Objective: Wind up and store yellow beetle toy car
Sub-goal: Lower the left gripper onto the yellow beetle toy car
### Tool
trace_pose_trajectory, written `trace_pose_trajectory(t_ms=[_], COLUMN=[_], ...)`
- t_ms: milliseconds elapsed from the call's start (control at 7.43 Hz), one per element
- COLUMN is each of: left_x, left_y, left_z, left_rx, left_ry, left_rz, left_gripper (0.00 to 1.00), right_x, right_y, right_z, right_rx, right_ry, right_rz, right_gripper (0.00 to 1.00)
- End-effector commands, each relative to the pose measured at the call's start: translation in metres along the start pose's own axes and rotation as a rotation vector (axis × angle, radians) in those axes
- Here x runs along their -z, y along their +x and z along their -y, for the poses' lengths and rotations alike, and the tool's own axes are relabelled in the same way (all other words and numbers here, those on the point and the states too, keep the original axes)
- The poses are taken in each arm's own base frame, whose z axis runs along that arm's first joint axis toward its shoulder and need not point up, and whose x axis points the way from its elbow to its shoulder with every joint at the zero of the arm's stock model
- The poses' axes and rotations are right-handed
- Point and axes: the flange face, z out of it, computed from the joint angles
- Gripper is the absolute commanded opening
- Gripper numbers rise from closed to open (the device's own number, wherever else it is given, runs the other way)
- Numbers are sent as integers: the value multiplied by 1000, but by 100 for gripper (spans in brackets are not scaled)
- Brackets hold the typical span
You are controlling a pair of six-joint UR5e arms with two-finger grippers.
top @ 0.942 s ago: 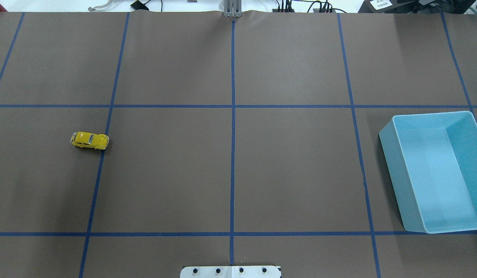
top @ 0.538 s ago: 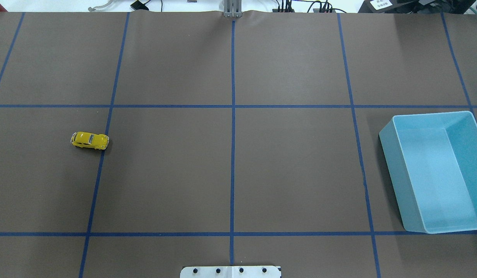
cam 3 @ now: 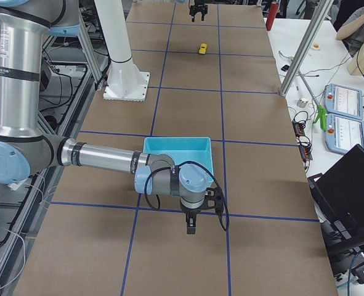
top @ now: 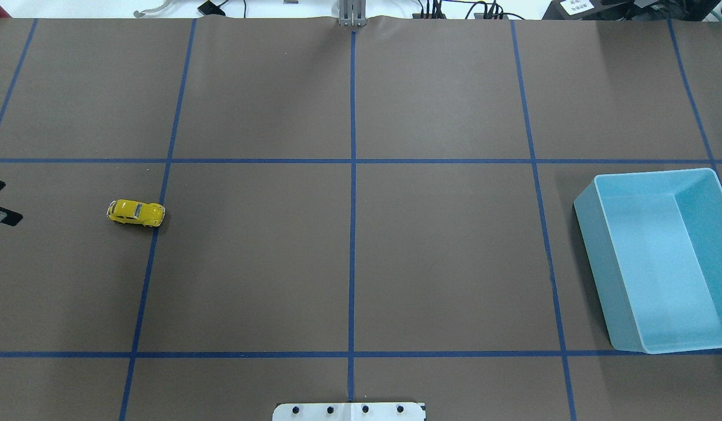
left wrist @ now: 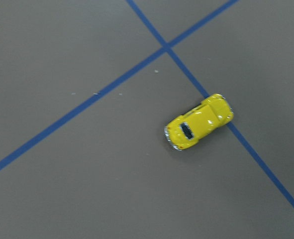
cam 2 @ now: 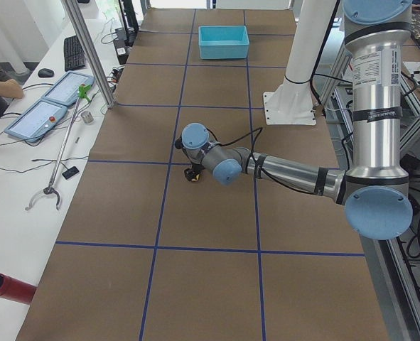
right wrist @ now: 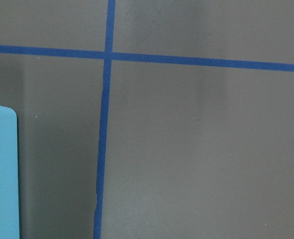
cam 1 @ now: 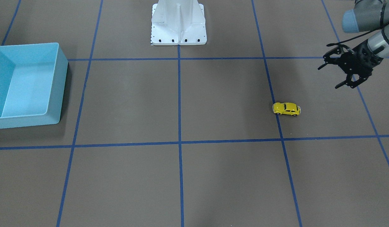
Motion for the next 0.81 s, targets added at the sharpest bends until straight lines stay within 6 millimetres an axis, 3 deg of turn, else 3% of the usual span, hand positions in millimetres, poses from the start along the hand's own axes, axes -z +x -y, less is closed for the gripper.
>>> trace_pose_trajectory(t_ms=[0,135,269,538,673], left_x=[-53,-62,-68,-76,-83], left_y=[61,82,87,70,46], left_z=[27,37,35,24,16], left_rx=[-221,-281,-331,-603,-721], left_ry=[-9,-10,-25,-65,-97], left_rz=[-30,18,30,52,66], left_gripper=[99,99,99,99,99], right_x=[-1,-1,0,0,1], right_y=[1,3,4,5,5], right_z=[-2,-3,-4,-5,-5], right_rx=[-3,-6,-9,-12,-15], right_ry=[-3,-3,-1,-1,1], right_rz=[-1,-1,-1,-1,-1], right_gripper=[100,100,100,100,100])
